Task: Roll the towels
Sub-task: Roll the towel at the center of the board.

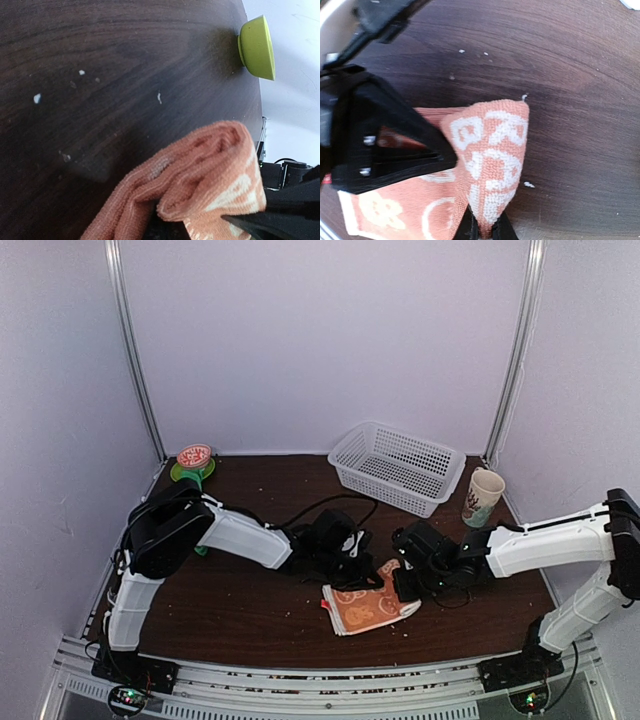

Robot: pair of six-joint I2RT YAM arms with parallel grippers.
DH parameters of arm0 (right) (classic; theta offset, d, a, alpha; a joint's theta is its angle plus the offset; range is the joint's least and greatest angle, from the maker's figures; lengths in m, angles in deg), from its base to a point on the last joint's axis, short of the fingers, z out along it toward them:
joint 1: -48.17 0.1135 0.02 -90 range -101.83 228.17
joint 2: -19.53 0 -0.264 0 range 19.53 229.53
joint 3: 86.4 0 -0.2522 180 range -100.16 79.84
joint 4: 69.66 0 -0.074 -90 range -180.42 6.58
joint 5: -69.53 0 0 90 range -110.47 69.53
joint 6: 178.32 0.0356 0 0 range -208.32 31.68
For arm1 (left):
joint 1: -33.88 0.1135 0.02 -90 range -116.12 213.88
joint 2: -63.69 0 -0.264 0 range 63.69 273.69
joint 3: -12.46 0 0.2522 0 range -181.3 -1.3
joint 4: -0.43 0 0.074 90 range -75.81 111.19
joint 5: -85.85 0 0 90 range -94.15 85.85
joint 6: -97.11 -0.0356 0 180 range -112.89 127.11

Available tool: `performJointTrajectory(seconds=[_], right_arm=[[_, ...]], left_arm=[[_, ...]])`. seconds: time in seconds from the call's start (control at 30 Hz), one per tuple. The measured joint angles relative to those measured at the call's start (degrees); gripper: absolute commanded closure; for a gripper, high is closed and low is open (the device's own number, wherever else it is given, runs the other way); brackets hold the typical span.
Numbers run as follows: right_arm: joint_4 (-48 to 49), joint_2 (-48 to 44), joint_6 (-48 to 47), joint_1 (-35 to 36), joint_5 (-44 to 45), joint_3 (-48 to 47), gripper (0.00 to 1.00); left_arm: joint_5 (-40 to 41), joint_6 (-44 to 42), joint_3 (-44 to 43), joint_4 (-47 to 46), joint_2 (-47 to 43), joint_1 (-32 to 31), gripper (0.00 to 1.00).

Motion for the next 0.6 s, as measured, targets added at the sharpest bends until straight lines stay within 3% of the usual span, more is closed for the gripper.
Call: performJointTrajectory(seconds=[0.3, 0.6], right_arm=[[-0.1, 1.7, 0.0, 0.1, 2.5, 0.0, 1.00], [0.3, 2.3, 0.0, 0.1, 2.5, 0.0, 1.00]], left_arm=[[-0.3, -0.2, 6.8, -0.1, -6.1, 0.0, 0.96], [-1.1, 0.0, 5.1, -1.7, -7.0, -0.1, 0.96]])
